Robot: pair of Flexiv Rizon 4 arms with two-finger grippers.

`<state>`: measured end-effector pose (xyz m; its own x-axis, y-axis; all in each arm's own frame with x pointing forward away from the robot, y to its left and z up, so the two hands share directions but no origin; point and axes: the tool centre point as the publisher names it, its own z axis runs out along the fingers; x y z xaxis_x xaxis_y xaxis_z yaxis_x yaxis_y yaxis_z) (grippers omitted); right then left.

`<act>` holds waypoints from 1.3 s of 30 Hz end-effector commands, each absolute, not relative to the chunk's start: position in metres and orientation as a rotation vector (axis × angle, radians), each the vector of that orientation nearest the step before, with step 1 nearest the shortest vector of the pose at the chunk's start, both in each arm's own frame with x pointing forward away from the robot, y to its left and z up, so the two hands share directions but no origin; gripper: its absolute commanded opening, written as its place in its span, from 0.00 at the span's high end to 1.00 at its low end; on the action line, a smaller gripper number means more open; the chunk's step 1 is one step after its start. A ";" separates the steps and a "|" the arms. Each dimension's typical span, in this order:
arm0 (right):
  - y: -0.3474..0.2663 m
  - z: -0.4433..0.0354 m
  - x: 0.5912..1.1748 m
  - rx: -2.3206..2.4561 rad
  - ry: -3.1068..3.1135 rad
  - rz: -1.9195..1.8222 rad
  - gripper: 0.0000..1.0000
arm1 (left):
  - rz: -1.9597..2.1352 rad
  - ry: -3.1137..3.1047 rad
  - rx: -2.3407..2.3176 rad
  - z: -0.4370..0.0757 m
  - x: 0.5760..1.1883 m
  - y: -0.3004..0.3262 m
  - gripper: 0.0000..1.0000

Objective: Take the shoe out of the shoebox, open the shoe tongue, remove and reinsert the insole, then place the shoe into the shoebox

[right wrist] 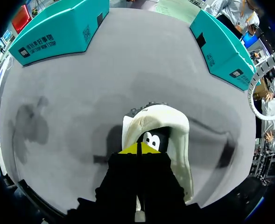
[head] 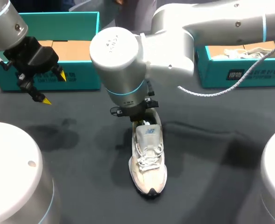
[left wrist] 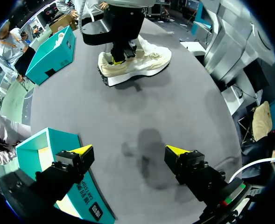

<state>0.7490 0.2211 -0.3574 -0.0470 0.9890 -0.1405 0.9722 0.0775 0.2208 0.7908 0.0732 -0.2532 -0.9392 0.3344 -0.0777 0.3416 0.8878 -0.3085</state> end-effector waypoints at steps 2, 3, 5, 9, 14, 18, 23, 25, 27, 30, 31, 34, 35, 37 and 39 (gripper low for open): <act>0.214 -0.366 0.751 1.981 2.116 0.103 1.00 | -0.497 3.030 0.542 -0.253 0.790 0.074 0.00; 0.212 -0.367 0.751 1.982 2.116 0.102 1.00 | -0.497 3.030 0.542 -0.253 0.790 0.074 0.00; 0.209 -0.371 0.751 1.985 2.119 0.097 1.00 | -0.497 3.030 0.542 -0.253 0.790 0.074 0.00; 0.206 -0.381 0.751 2.003 2.145 0.083 1.00 | -0.497 3.030 0.542 -0.253 0.790 0.074 0.00; 0.205 -0.398 0.752 2.004 2.182 0.088 1.00 | -0.497 3.030 0.542 -0.253 0.790 0.074 0.00; 0.203 -0.405 0.749 2.004 2.196 0.073 1.00 | -0.497 3.030 0.542 -0.253 0.790 0.074 0.00; 0.200 -0.411 0.741 2.017 2.206 0.023 1.00 | -0.497 3.030 0.542 -0.253 0.790 0.074 0.00; 0.196 -0.405 0.737 2.030 2.197 0.019 1.00 | -0.497 3.030 0.542 -0.253 0.790 0.074 0.00; 0.193 -0.392 0.734 2.030 2.171 0.033 1.00 | -0.497 3.030 0.542 -0.253 0.790 0.074 0.00; 0.196 -0.374 0.736 1.985 2.160 0.069 1.00 | -0.497 3.030 0.542 -0.253 0.790 0.074 0.00; 0.196 -0.371 0.738 1.972 2.159 0.081 1.00 | -0.497 3.030 0.542 -0.253 0.790 0.074 0.00; 0.199 -0.367 0.746 1.925 2.162 0.109 1.00 | -0.497 3.030 0.542 -0.253 0.790 0.074 0.00; 0.200 -0.367 0.749 1.916 2.168 0.115 1.00 | -0.497 3.030 0.542 -0.253 0.790 0.074 0.00; 0.201 -0.372 0.755 1.890 2.178 0.122 1.00 | -0.497 3.030 0.542 -0.253 0.790 0.074 0.00; 0.201 -0.381 0.761 1.880 2.197 0.122 1.00 | -0.497 3.030 0.542 -0.253 0.790 0.074 0.00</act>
